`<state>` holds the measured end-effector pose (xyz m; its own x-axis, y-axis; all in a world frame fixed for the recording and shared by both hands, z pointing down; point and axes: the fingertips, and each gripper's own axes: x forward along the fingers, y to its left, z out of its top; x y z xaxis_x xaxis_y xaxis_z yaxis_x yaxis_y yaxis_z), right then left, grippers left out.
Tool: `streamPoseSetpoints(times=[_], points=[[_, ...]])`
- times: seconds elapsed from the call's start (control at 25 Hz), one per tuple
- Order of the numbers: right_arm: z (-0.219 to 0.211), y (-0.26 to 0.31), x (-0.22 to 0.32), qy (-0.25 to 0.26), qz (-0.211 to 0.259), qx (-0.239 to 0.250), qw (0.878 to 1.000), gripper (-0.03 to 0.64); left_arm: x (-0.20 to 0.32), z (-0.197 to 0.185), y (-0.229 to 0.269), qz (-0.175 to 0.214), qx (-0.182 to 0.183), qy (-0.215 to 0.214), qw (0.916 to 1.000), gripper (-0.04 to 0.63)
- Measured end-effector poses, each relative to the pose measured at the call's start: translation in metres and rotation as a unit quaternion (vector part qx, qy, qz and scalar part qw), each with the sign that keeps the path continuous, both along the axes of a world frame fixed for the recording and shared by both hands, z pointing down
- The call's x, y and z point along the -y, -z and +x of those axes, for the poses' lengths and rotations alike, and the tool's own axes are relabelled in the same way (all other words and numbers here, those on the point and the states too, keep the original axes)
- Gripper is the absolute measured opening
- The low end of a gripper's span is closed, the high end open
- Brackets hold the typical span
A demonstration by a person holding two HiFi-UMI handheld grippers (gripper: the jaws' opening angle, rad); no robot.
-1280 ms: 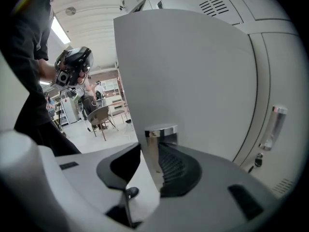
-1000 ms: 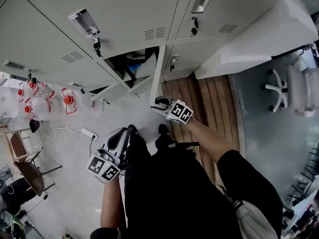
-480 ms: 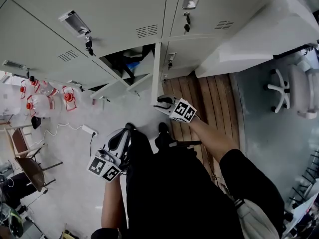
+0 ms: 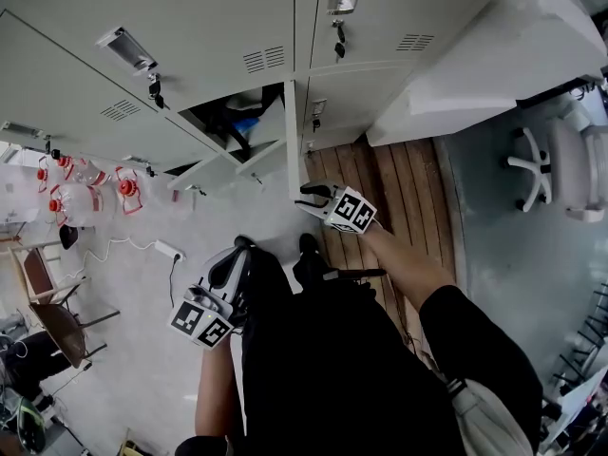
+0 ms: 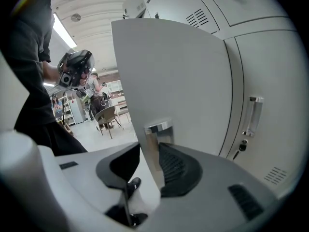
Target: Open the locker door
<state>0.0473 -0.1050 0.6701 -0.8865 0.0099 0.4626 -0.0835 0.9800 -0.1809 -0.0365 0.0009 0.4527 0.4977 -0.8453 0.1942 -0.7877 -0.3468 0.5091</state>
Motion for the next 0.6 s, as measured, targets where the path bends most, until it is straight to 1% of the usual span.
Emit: streamPoseSetpoints(times=[0.16, 0.6], points=[[0.009, -0.001, 0.002, -0.011, -0.01, 0.002, 1.0, 0.132, 0.002, 0.006, -0.001, -0.001, -0.001, -0.006, 1.0, 0.017], [0.025, -0.002, 0.007, -0.031, -0.008, -0.005, 0.999, 0.153, 0.01, 0.014, 0.0, 0.001, -0.006, -0.015, 0.9999, 0.018]])
